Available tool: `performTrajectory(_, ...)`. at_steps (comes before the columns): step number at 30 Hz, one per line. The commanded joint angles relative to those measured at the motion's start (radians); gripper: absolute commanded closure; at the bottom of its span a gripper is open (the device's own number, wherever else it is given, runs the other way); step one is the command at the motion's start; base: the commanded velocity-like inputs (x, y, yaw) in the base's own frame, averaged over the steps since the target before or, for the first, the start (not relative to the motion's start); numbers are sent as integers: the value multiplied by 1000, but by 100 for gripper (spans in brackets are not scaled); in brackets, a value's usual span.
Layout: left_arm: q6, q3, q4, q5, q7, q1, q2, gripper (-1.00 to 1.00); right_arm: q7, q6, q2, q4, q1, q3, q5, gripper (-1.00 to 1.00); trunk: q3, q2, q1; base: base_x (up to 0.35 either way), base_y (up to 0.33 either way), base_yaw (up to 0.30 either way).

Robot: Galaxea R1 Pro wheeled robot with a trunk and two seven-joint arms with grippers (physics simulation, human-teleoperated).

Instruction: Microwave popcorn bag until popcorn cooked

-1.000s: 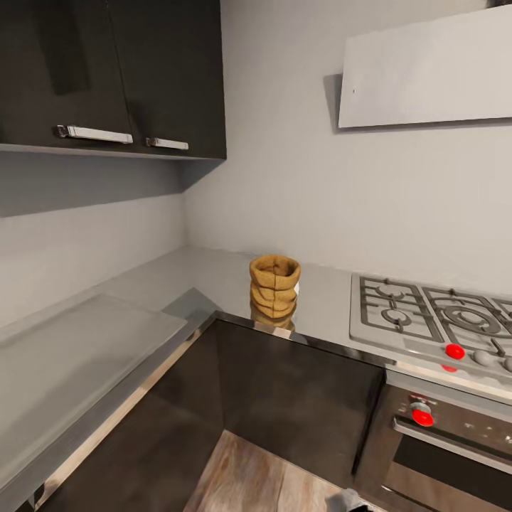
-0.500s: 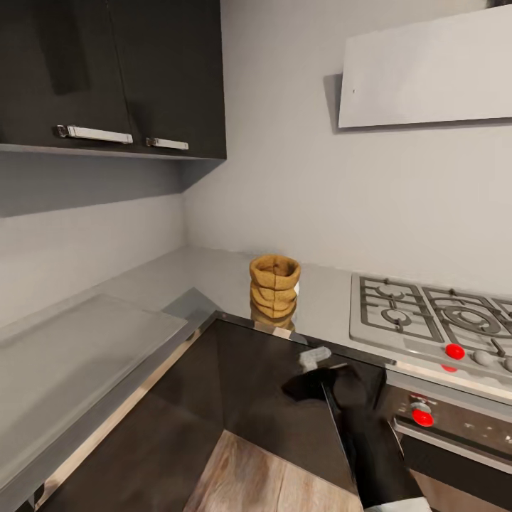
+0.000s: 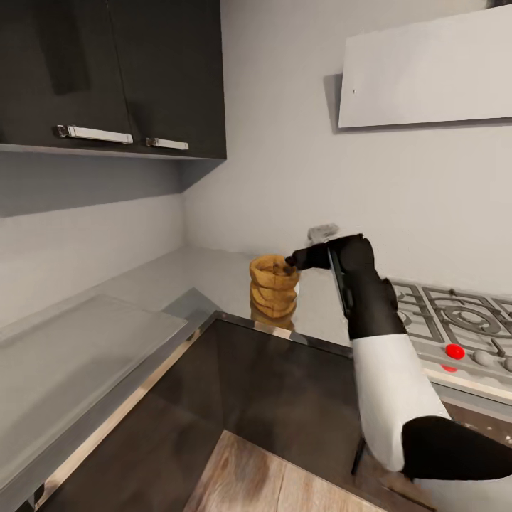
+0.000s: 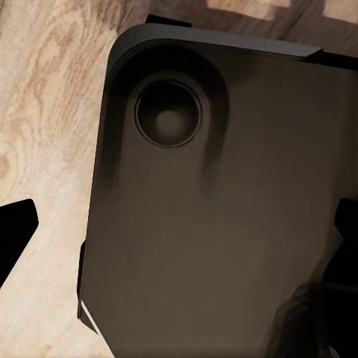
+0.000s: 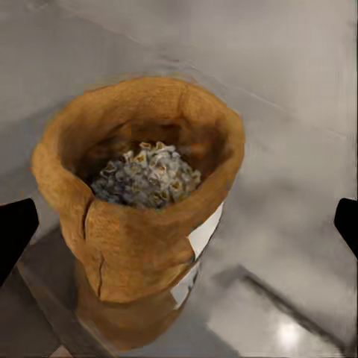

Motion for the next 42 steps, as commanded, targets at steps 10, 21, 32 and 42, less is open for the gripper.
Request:
performTrajectory(10, -1, 3, -2, 7, 1, 1, 0, -100, -327, 4, 0, 479, -396, -256, 13, -100, -1, -1, 0, 0, 0, 0)
performTrajectory(21, -1, 5, -3, 8, 4, 0, -2, -100, -421, 4, 0, 568, -386, -291, -27, -100, -1, -1, 0, 0, 0, 0)
performTrajectory(32, -1, 6, -4, 8, 5, 0, -2, -100, -441, 4, 0, 683, -386, -292, -87, -100, -1, -1, 0, 0, 0, 138)
performTrajectory(42, -1, 8, -5, 11, 6, 0, -3, -100, -447, 4, 0, 720, -386, -296, -88, -100, -1, -1, 0, 0, 0, 277)
